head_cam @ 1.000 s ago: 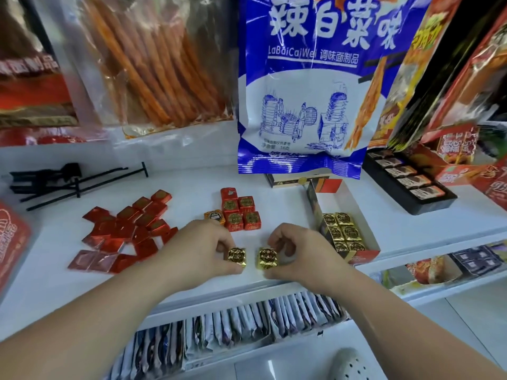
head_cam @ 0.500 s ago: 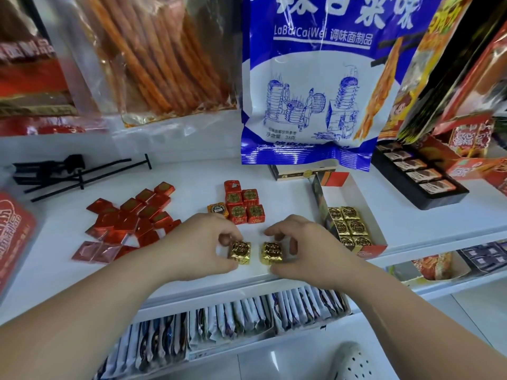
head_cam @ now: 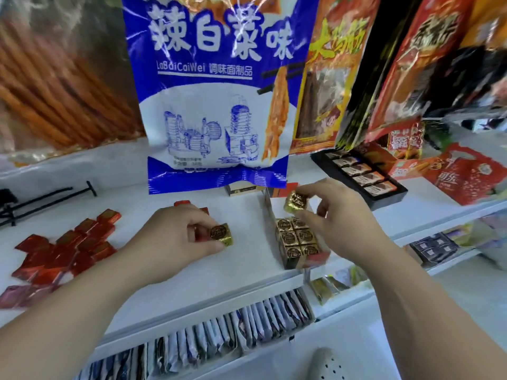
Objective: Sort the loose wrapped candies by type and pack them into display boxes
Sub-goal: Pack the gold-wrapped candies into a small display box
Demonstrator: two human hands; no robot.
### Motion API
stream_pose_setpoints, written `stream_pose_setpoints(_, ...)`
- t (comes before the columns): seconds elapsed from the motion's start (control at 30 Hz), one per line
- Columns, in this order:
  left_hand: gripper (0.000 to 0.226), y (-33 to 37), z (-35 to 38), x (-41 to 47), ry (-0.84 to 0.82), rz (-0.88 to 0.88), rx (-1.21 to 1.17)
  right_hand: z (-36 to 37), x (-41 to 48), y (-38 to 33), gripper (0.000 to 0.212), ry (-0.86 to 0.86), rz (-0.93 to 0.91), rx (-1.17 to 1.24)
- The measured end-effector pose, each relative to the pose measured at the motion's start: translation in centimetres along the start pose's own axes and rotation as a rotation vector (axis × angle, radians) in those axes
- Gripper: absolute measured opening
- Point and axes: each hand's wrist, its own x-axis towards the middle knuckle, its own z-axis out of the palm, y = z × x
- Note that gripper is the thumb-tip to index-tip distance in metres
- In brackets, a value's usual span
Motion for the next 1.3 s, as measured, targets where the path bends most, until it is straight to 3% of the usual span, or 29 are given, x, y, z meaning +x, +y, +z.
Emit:
stream_pose_setpoints(0.13, 0.019, 2.7, 1.6, 1.8, 0.083, -0.027, -0.039, -0.4, 0.1, 3.3, 0.032, 0.049, 0.149, 0.044)
stream_pose_setpoints(0.3, 0.03, 6.2, 5.1, 7.0, 0.08, -0.099, 0.01, 0.5, 0.5, 4.4, 0.031, 0.055, 0.144, 0.096)
stream_pose_setpoints(0.57, 0.033, 8.3, 7.5, 12.3, -0.078, -0.09, 0.231, 0.7, 0.8, 6.0, 0.037, 0.012, 0.169, 0.098)
stream_pose_setpoints(0.77, 0.049, 7.8, 7.4, 13.4, -0.26, -0.133, 0.372, 0.7, 0.9, 7.0, 0.036, 0.004, 0.183, 0.093)
stream_pose_setpoints(0.93, 0.052, 8.2, 7.3, 11.9, -0.209, -0.129, 0.24, 1.1, 1.2, 6.8, 0.035, -0.013, 0.177, 0.084)
stream_pose_setpoints(1.03, 0.026, 8.0, 7.8, 9.5, -0.089, -0.109, 0.04, 1.3, 1.6, 6.6, 0.035, -0.02, 0.158, 0.082)
stream_pose_setpoints(1.13, 0.03, 7.4, 8.7, 7.3, -0.048, -0.067, -0.021, 1.9, 2.2, 6.2, 0.034, -0.004, 0.147, 0.08)
stream_pose_setpoints(1.23, 0.056, 6.3, 9.3, 6.6, -0.017, -0.109, -0.09, 2.8, 2.9, 5.9, 0.035, -0.009, 0.149, 0.057)
stream_pose_setpoints(1.3, 0.059, 5.9, 9.4, 6.2, -0.019, -0.109, -0.14, 3.3, 3.2, 5.8, 0.035, -0.032, 0.152, 0.02)
